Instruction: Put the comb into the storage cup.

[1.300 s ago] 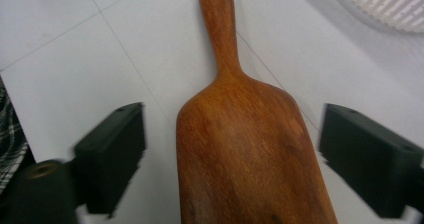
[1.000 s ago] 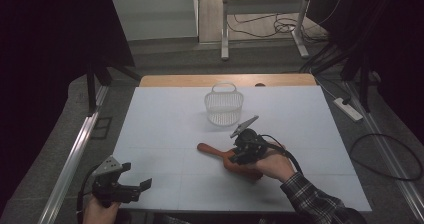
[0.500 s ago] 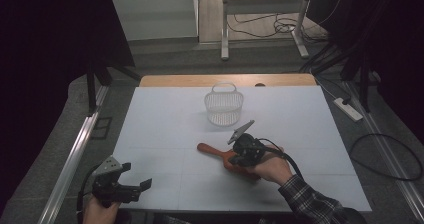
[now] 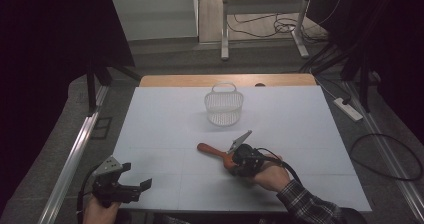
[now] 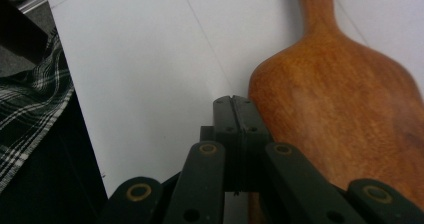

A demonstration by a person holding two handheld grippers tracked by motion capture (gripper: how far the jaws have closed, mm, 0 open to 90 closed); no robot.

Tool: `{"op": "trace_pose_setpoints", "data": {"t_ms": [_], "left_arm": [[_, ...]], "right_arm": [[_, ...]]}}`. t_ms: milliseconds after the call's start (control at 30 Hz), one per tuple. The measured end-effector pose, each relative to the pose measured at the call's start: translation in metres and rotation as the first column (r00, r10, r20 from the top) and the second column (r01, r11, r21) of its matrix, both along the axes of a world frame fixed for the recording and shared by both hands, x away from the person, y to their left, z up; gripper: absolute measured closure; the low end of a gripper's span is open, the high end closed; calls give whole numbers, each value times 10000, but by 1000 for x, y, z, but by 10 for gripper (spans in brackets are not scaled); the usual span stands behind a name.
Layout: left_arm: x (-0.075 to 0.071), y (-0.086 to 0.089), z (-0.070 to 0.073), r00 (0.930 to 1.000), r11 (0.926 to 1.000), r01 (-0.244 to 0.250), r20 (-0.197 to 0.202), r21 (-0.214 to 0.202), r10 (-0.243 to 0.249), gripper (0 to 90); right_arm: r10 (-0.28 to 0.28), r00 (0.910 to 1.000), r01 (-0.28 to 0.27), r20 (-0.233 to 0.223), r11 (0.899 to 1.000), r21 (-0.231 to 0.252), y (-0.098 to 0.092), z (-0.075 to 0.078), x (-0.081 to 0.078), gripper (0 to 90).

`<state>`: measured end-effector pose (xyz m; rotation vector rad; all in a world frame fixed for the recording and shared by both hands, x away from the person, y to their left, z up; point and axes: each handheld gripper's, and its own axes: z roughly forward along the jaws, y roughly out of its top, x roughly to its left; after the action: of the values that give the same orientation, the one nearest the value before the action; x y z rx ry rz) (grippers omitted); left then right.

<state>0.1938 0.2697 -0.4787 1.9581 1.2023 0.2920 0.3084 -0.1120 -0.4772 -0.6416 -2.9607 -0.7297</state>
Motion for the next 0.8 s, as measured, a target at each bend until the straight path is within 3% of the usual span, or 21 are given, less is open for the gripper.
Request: {"op": "trace_pose_setpoints", "data": {"t_ms": [167,533,800], "left_arm": [[0,0,0,10000,10000,-2,-6,-1,2,9],[0,-1,0,10000,10000,-19,-13,47,19,10],[0,-1,0,10000,10000,-19,-29,66,19,11]], "right_arm": [[111,9998,-116,-155,9994,-334,-3,-6,-2,898],[-172,9989,161,-431,9995,-259,-23,-5,-2,898],[-283,9987,261,-417,9983,-525,-35,-5,-3,898]]}}
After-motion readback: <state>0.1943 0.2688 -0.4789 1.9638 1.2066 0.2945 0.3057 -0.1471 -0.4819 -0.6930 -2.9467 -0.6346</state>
